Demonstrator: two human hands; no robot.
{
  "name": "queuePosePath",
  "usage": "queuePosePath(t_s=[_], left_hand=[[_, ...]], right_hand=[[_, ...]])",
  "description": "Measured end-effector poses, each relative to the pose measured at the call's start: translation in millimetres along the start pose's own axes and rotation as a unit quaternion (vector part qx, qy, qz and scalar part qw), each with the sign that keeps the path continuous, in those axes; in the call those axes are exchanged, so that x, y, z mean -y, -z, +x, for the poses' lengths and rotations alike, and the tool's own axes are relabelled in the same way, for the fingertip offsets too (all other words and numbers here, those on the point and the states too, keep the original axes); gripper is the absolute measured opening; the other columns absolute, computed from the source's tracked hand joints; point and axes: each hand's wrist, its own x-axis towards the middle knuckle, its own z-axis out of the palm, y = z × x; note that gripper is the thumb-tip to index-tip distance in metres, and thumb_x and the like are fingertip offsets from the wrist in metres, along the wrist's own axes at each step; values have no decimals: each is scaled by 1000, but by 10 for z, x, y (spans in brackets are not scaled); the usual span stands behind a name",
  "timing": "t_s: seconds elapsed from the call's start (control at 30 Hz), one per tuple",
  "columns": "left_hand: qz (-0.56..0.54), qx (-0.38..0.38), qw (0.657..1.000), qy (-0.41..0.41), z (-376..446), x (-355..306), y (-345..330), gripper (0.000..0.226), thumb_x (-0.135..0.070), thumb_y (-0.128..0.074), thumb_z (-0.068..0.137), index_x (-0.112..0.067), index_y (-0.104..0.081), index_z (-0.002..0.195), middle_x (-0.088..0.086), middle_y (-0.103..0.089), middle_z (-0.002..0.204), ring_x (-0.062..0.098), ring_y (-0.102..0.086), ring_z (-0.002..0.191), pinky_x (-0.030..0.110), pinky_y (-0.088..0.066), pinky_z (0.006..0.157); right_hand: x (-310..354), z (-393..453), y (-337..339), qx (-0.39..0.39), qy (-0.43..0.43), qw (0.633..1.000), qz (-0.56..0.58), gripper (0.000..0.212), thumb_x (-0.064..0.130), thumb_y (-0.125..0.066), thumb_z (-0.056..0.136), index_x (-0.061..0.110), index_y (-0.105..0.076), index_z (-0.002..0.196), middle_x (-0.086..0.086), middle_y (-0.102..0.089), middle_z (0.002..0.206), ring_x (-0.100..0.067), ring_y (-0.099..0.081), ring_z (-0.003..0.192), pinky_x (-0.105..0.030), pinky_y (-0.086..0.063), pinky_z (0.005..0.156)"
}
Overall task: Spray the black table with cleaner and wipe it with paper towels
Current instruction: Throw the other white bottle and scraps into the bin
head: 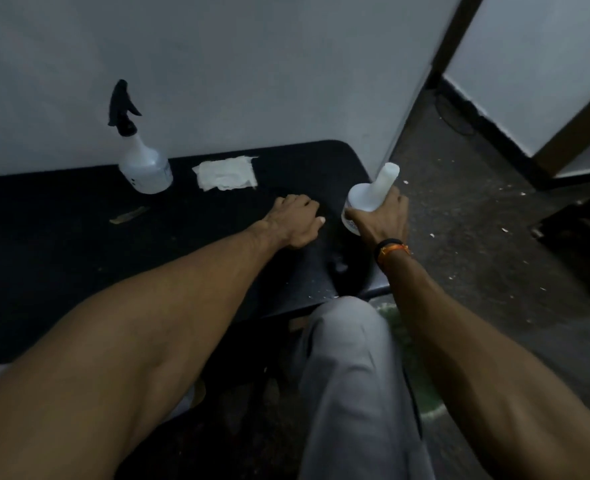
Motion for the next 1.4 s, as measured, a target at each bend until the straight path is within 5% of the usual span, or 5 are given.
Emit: queuePosePath(t_s=[0.37, 0.6, 0.7, 1.0, 1.4], left_hand=[[-33, 94, 982, -158, -54, -1644, -138, 35, -24, -51, 95, -9, -57, 126, 13, -60, 128, 31, -57, 115, 38, -46, 92], [-2, 141, 965, -222, -44, -2251, -513, 41, -24, -56, 92, -8, -56, 131, 14, -61, 133, 33, -58, 119, 40, -50, 96], [11, 135, 964, -228, -38, -2307, -769, 37, -29, -58, 92, -8, -59, 122, 17, -64, 126, 36, -60, 114, 37, -47, 84], [39, 252, 949, -183, 194, -2263, -1188, 44, -24, -59, 90, -6, -53, 131, 19, -59, 134, 37, -58, 119, 35, -46, 88], [53, 230, 962, -137, 342, -2280, -1399, 31, -26, -59, 93, -13, -61, 121, 10, -65, 119, 30, -64, 108, 37, -53, 90]], right_hand=[[-1155, -587, 1155, -75, -29, 996, -40, 78, 50, -81, 56, 13, -58, 121, -14, -61, 115, -38, -56, 111, -43, -46, 83], [-2001, -786, 1220, -17, -125, 992, -21, 85, 43, -88, 60, 10, -52, 129, -13, -51, 127, -33, -57, 114, -42, -53, 88], [-2271, -881, 1102, 3, -167, 986, -31, 94, 49, -90, 56, 8, -53, 132, -14, -55, 129, -33, -59, 115, -46, -55, 90], [-2760, -1132, 619, 54, -226, 972, -32, 98, 50, -90, 47, 13, -54, 129, -11, -66, 121, -34, -64, 109, -42, -56, 87], [-2980, -1056, 322, 105, -370, 922, -36, 84, 39, -85, 74, -2, -48, 137, -24, -55, 137, -40, -58, 120, -41, -50, 96]])
